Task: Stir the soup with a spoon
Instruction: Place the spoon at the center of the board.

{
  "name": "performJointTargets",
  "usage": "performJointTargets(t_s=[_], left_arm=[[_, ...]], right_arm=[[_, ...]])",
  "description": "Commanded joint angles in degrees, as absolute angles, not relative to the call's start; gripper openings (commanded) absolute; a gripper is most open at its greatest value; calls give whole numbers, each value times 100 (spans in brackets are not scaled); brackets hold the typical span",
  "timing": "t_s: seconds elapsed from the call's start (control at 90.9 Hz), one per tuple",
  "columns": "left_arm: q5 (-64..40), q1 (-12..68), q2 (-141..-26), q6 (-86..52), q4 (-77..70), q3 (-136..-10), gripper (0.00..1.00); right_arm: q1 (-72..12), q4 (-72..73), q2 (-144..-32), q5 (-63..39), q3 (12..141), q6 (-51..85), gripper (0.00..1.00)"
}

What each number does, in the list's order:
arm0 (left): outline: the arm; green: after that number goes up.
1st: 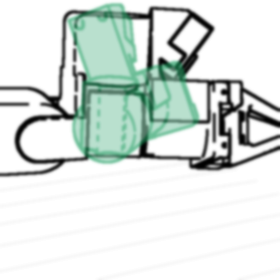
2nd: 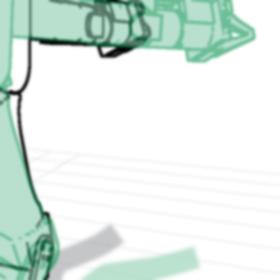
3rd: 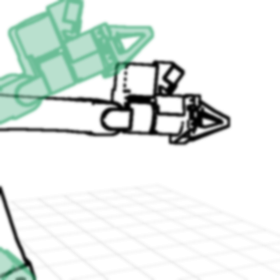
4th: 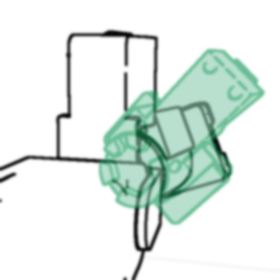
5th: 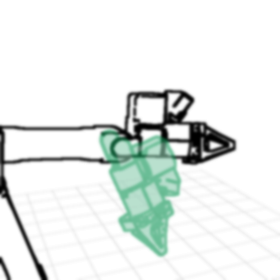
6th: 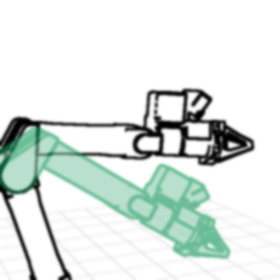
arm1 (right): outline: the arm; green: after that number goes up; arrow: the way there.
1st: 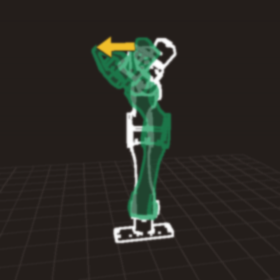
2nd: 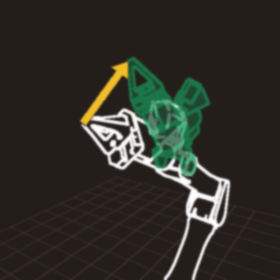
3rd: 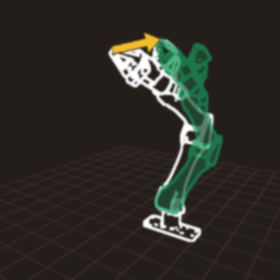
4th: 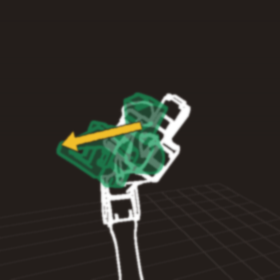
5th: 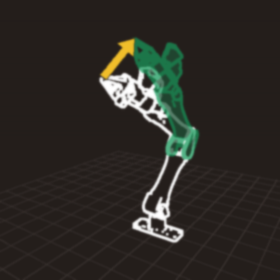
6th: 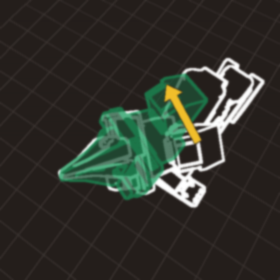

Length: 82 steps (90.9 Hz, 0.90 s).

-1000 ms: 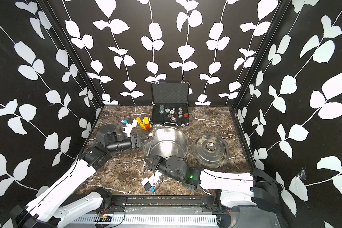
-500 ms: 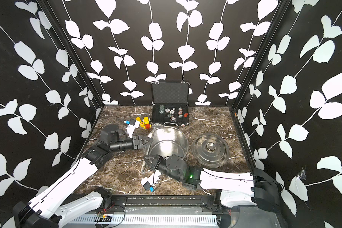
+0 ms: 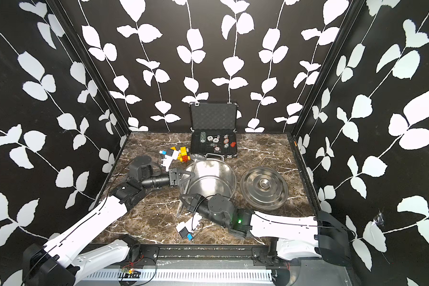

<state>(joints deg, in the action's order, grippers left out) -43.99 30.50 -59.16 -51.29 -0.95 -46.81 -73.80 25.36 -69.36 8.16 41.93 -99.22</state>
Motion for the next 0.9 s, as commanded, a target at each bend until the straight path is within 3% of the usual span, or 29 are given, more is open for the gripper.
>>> performJointTargets(t_s=[0.0,0.066,0.154,0.253,0.407,0.528,0.715,0.891], left_arm=[[-4360,3076,-5889,-4886,-331,-4615,0],[-4037,3076,-5762,-4660,-45,-4676,0],[-3540,3019,-5491,-4140,633,-4840,0],[-3155,2549,-5207,-3580,1552,-5038,0],[-3131,1213,-4679,-2995,2547,-5020,0],[-2709,880,-4625,-2591,2985,-4701,0],[-2213,883,-4915,-3023,1667,-3267,0],[-2293,1023,-6016,-2945,-2,-2558,0]], right_arm=[[-7426,2752,-6818,910,4399,-9580,17],[-7427,2794,-6779,1102,4416,-9163,47],[-7402,2682,-6649,1430,4412,-8675,74],[-7329,2504,-6322,1685,4283,-8213,90],[-6833,2028,-5526,2065,4211,-6780,94],[-6031,1408,-4848,2179,4196,-5343,94],[-4523,952,-3913,2210,3762,-3608,97],[-3451,873,-3281,1926,3213,-2392,98]])
